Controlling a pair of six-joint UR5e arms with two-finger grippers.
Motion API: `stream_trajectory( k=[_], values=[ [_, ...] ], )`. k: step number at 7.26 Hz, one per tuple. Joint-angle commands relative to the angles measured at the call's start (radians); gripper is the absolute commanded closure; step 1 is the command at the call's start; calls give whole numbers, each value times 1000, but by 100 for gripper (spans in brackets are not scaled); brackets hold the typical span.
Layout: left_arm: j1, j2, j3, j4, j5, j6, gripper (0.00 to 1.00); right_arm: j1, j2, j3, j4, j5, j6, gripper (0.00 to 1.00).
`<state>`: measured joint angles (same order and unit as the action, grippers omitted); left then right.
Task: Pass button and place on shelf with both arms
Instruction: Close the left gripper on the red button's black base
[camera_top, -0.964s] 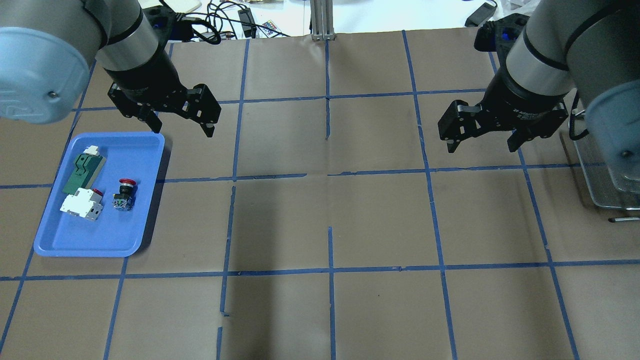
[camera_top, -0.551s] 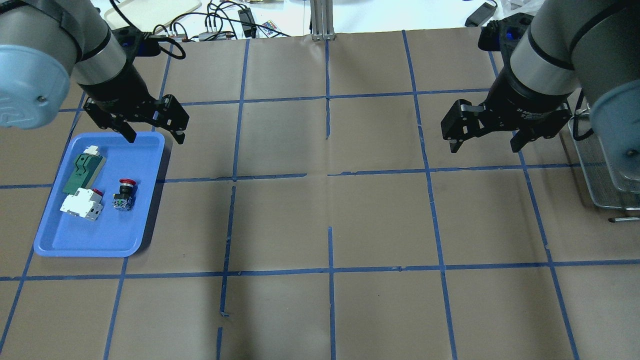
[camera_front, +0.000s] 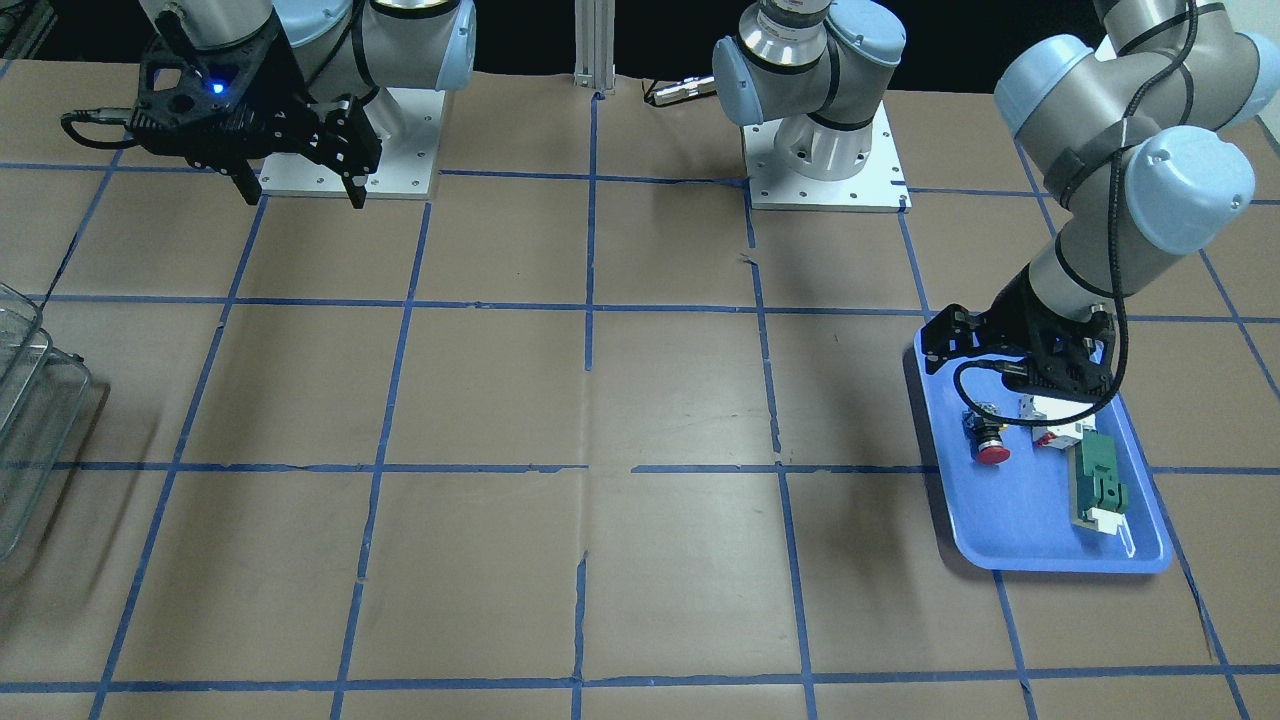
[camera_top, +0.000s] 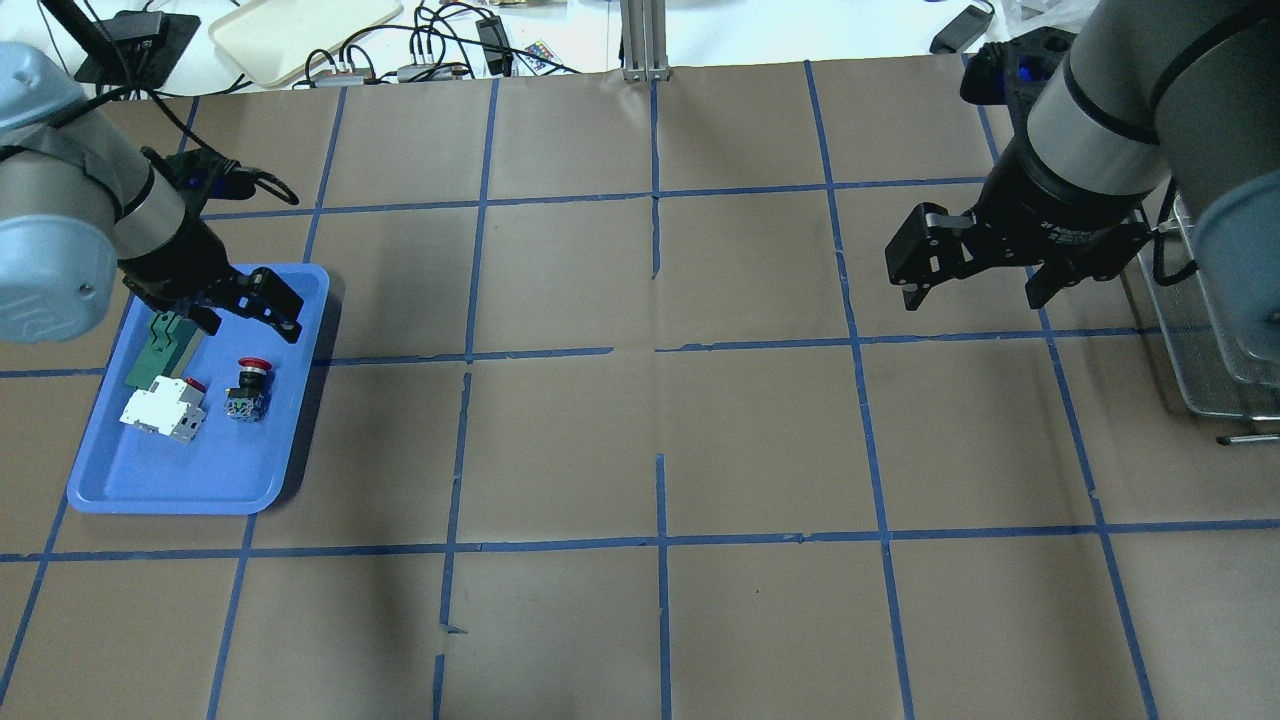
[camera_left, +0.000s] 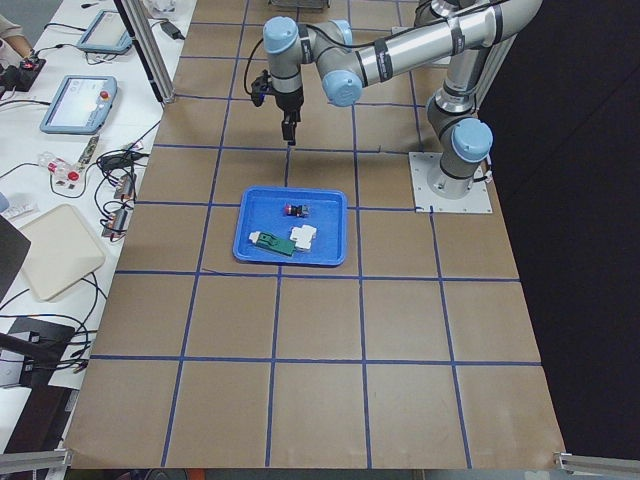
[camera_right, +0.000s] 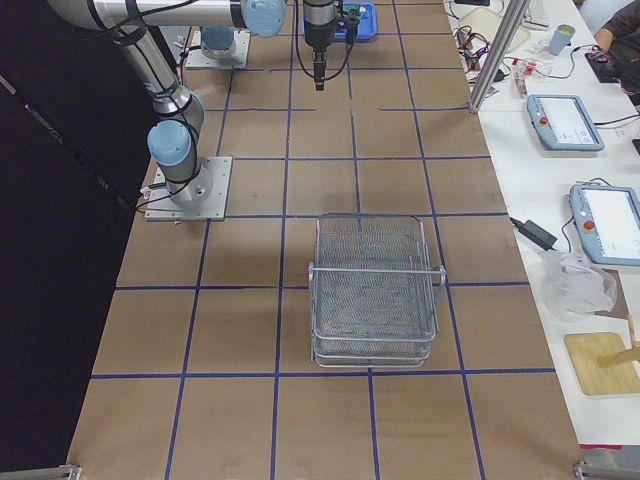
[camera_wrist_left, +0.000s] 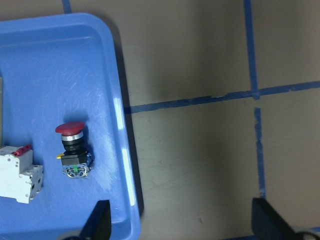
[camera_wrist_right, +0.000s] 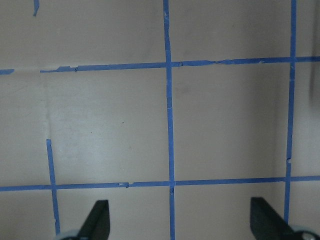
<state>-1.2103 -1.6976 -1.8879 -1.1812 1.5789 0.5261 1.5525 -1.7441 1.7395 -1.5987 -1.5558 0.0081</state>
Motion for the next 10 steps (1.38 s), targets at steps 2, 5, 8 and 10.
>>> stream_trajectory(
  k=[2, 5, 8, 10],
  values=[
    [125, -65, -183, 283, 3, 146, 0, 0, -2, -2, -9, -1, -10, 0],
    [182, -144, -200, 344, 0, 154, 5, 1, 0, 0, -10, 17, -10, 0],
    [178, -154, -200, 353, -2, 147, 39, 1, 1, 0, -17, 10, -10, 0],
    [178, -154, -198, 357, -4, 158, 81, 1, 5, 0, -17, 19, 0, 0]
  ],
)
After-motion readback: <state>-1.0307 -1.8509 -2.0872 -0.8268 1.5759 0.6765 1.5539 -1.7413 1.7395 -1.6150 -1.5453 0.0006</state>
